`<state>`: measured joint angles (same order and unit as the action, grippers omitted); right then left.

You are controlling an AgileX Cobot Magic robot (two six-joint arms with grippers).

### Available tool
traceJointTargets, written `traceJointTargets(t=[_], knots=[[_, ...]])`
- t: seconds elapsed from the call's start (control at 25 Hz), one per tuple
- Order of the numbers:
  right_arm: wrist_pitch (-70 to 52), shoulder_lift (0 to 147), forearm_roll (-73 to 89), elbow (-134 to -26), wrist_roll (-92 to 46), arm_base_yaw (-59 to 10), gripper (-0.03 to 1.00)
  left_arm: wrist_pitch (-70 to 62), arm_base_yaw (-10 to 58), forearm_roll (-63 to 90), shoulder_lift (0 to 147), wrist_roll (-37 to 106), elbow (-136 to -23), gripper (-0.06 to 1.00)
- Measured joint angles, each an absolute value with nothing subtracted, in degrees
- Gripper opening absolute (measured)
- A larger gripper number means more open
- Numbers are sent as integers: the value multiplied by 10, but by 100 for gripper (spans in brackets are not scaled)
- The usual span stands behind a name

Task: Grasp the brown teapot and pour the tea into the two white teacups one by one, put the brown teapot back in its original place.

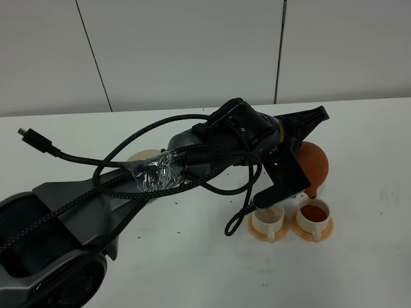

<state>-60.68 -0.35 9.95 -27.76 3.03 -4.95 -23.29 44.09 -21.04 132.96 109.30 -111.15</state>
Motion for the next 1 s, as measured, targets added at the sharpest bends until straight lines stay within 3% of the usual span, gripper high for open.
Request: traceJointTargets(t=[1.0], knots=[[-607,-4,99,-278,30,-49,24,-229,441,-210,1330,1093,-1111,17]])
